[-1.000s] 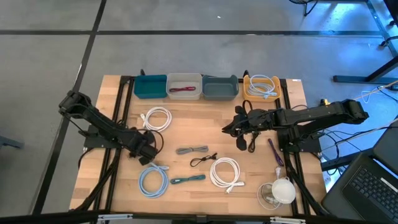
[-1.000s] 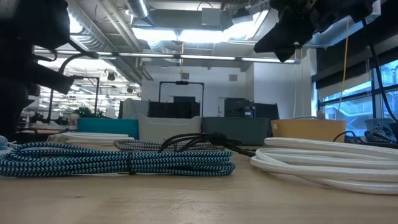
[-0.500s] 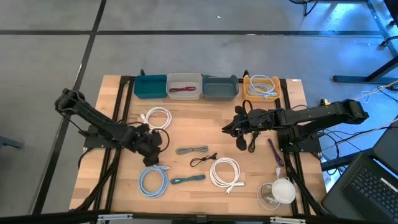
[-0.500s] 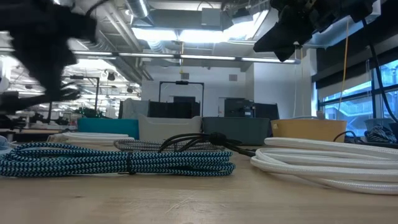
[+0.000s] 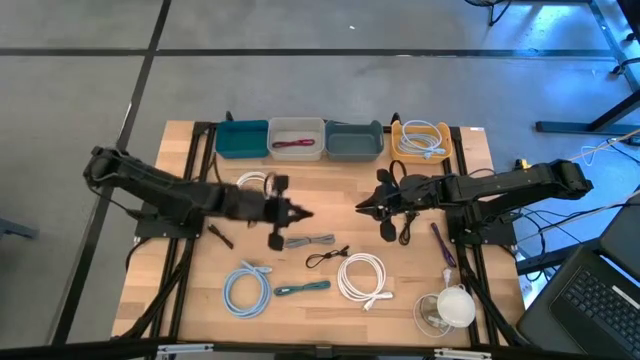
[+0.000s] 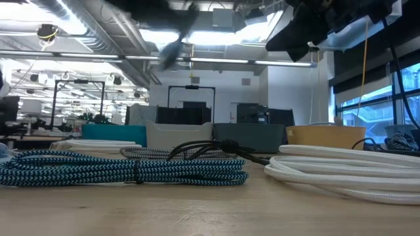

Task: Pick & Place USB Port
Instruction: Put the black USB cable into the dark blue bin

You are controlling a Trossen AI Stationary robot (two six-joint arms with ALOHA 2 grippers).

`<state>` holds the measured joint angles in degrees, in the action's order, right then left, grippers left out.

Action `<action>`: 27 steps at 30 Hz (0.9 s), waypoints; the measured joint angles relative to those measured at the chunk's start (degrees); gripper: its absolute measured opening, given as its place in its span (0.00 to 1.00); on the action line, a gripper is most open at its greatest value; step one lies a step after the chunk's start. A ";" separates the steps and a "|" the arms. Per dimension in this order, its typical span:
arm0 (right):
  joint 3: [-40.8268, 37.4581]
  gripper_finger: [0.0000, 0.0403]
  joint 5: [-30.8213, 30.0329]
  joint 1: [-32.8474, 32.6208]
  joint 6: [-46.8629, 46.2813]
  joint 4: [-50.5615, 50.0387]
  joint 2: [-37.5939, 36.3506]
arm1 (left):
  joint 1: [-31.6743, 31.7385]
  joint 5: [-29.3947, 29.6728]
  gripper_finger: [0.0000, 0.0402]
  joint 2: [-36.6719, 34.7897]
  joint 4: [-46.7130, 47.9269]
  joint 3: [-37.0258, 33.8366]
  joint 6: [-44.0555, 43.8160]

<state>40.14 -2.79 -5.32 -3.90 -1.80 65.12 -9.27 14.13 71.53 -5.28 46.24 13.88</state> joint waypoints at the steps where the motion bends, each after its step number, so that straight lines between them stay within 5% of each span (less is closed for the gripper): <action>1: 0.00 0.12 0.00 0.00 0.07 0.65 0.00 | 2.14 -3.94 0.03 0.37 -2.79 0.00 1.77; 8: 0.00 0.14 0.75 0.02 4.55 4.14 0.02 | 15.68 -20.15 0.04 5.00 -14.35 -0.02 1.89; 13: 0.00 0.29 0.87 0.02 5.86 5.83 0.02 | 19.97 -28.89 0.04 8.44 -21.81 -0.02 -0.73; 20: 0.00 0.49 -0.63 0.44 6.62 11.53 1.00 | 20.84 -35.17 0.04 12.92 -33.28 -0.02 -0.69; 27: 0.00 0.53 -0.65 0.44 9.10 17.99 3.46 | 20.79 -36.38 0.04 16.26 -34.17 4.09 0.09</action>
<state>40.14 -3.44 -4.89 5.20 16.19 68.59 11.52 -22.25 87.79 -39.45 50.33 13.97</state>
